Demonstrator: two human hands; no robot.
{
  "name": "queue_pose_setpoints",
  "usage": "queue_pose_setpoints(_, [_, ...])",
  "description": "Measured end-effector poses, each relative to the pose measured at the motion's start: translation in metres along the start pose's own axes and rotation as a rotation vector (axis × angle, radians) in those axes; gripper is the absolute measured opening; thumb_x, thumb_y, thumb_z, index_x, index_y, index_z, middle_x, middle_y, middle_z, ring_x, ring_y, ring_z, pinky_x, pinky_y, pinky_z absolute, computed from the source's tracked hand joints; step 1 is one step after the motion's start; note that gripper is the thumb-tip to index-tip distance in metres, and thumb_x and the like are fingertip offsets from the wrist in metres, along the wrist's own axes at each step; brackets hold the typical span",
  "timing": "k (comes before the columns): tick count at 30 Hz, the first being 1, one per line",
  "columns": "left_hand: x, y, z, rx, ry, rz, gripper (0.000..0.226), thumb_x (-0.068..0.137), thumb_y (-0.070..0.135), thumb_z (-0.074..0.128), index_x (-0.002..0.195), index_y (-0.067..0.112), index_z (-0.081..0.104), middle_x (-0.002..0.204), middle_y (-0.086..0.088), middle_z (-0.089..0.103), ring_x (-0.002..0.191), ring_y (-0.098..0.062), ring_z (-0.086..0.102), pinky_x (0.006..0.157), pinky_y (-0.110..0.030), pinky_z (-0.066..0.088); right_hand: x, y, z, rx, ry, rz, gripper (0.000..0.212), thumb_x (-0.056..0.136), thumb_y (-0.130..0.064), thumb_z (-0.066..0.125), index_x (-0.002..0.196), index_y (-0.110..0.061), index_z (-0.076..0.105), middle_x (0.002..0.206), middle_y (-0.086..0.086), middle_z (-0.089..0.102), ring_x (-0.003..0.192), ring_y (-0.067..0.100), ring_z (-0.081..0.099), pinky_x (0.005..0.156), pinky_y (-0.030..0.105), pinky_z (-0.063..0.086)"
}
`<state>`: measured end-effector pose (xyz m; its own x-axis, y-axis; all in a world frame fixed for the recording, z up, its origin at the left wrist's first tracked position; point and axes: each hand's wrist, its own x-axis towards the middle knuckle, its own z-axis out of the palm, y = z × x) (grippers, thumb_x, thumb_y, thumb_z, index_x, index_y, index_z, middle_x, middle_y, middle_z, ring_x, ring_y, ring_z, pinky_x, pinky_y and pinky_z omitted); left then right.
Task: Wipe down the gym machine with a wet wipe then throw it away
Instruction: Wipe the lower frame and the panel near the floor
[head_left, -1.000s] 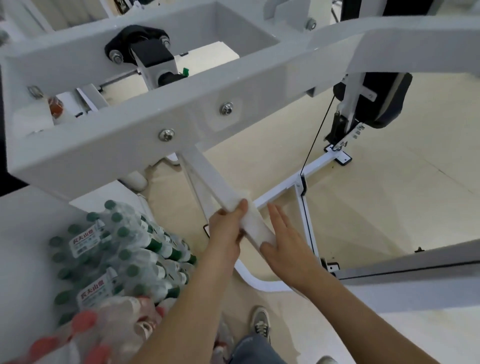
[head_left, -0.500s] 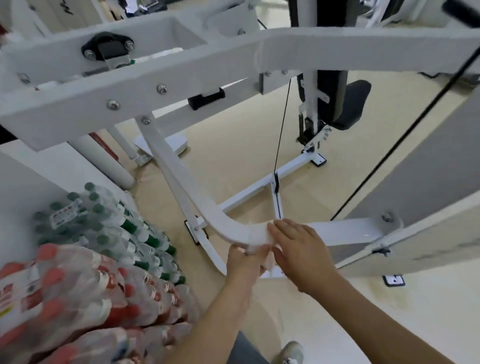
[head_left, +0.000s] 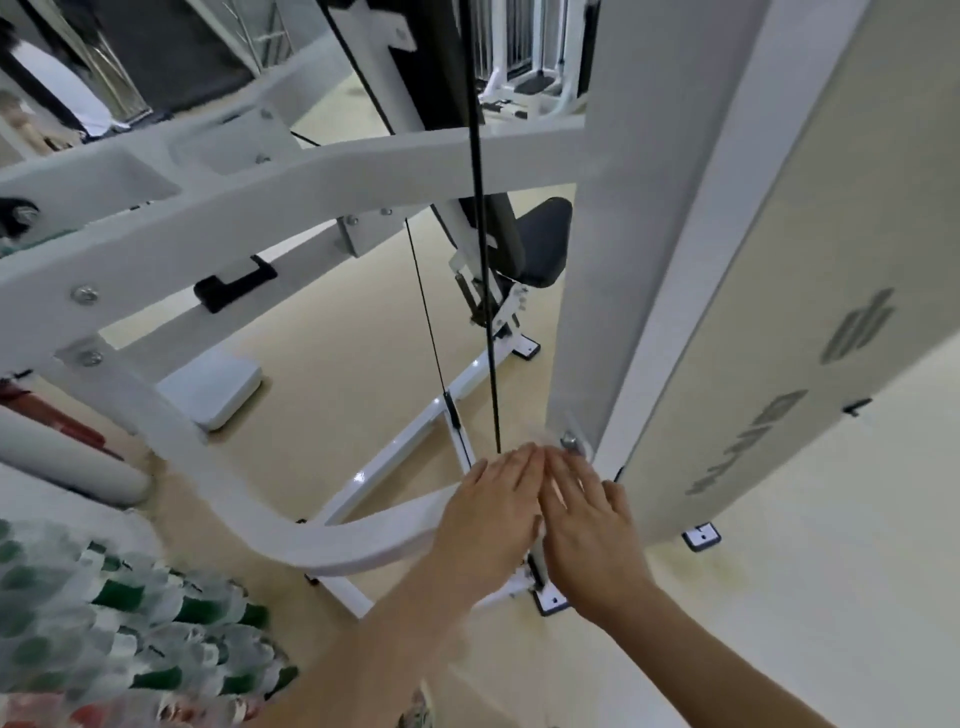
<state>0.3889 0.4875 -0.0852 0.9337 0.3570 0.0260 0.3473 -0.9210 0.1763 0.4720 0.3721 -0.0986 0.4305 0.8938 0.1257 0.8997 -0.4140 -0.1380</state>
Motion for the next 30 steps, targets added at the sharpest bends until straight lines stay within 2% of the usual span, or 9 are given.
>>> queue_pose_setpoints(2, [0.014,0.003,0.005,-0.044,-0.066,-0.063,0.060,0.098,0.023,0.049,0.152,0.016,0.023,0.152,-0.002,0.037,0.136,-0.020,0.038,0.111,-0.032,0.031,-0.011,-0.002,0.003,0.063,0.028,0.049,0.061,0.070,-0.016,0.056,0.129,-0.006,0.058,0.132,0.011,0.056,0.125,0.030,0.044,0.083,0.041,0.049])
queue_pose_setpoints(5, [0.021,0.009,0.004,-0.043,0.003,-0.153,0.045,0.092,0.020,0.058,0.135,0.017,0.046,0.122,-0.001,0.060,0.111,-0.023,0.057,0.087,-0.034,0.045,-0.029,-0.012,0.010,0.314,0.028,0.221,0.074,0.063,-0.008,0.073,0.133,-0.021,0.053,0.119,0.005,0.053,0.103,0.026,0.055,0.074,0.033,0.048])
queue_pose_setpoints(8, [0.026,0.021,0.014,0.064,0.046,-0.204,0.048,0.071,0.019,0.077,0.116,0.014,0.062,0.100,-0.002,0.067,0.091,-0.023,0.064,0.075,-0.034,0.051,-0.032,-0.027,0.006,1.055,-0.111,0.576,0.069,0.088,-0.005,0.056,0.134,-0.050,0.032,0.121,-0.008,0.052,0.100,0.007,0.058,0.083,0.025,0.048])
queue_pose_setpoints(10, [0.030,0.024,0.023,0.138,0.096,-0.223,0.056,0.057,0.025,0.086,0.108,0.014,0.067,0.092,-0.001,0.067,0.085,-0.022,0.065,0.073,-0.035,0.052,-0.024,-0.029,-0.003,1.467,-0.226,0.797,0.060,0.091,-0.003,0.049,0.129,-0.049,0.042,0.120,-0.010,0.060,0.103,0.008,0.061,0.087,0.027,0.050])
queue_pose_setpoints(13, [0.041,0.020,0.026,0.151,0.083,-0.233,0.055,0.057,0.027,0.085,0.108,0.017,0.065,0.091,-0.003,0.064,0.090,-0.026,0.063,0.073,-0.037,0.050,-0.013,-0.024,-0.012,1.694,-0.232,0.896,0.052,0.089,0.003,0.045,0.118,-0.036,0.060,0.098,-0.010,0.071,0.087,0.006,0.065,0.087,0.033,0.051])
queue_pose_setpoints(17, [0.050,0.025,0.022,0.080,0.021,-0.233,0.034,0.069,0.018,0.072,0.102,0.015,0.062,0.091,-0.004,0.062,0.090,-0.027,0.062,0.070,-0.038,0.048,-0.011,-0.020,-0.015,1.804,-0.187,0.936,0.051,0.083,0.010,0.038,0.112,-0.020,0.068,0.068,-0.007,0.060,0.063,0.005,0.054,0.094,0.039,0.050])
queue_pose_setpoints(23, [0.047,0.016,0.011,0.038,-0.038,-0.121,0.043,0.094,0.042,0.051,0.125,0.014,0.044,0.112,-0.004,0.057,0.101,-0.025,0.060,0.075,-0.036,0.045,-0.011,-0.019,-0.017,1.899,-0.076,1.017,0.041,0.088,0.005,0.047,0.115,-0.018,0.069,0.098,-0.001,0.071,0.088,0.015,0.062,0.088,0.038,0.050])
queue_pose_setpoints(26, [0.001,-0.014,0.011,0.146,0.001,-0.101,0.062,0.094,0.037,0.054,0.145,0.013,0.028,0.125,-0.005,0.052,0.109,-0.024,0.056,0.085,-0.034,0.046,-0.007,-0.026,-0.021,1.823,-0.080,1.010,0.053,0.091,-0.001,0.055,0.141,-0.020,0.048,0.119,-0.002,0.066,0.108,0.017,0.063,0.093,0.037,0.052])
queue_pose_setpoints(30, [-0.071,-0.076,0.002,0.174,-0.014,-0.127,0.068,0.071,0.048,0.077,0.125,0.013,0.054,0.092,0.000,0.062,0.076,-0.018,0.062,0.064,-0.030,0.048,-0.005,-0.062,-0.024,1.620,-0.279,0.862,0.078,0.092,-0.006,0.053,0.154,-0.030,0.014,0.130,-0.003,0.055,0.110,0.018,0.059,0.085,0.030,0.054])
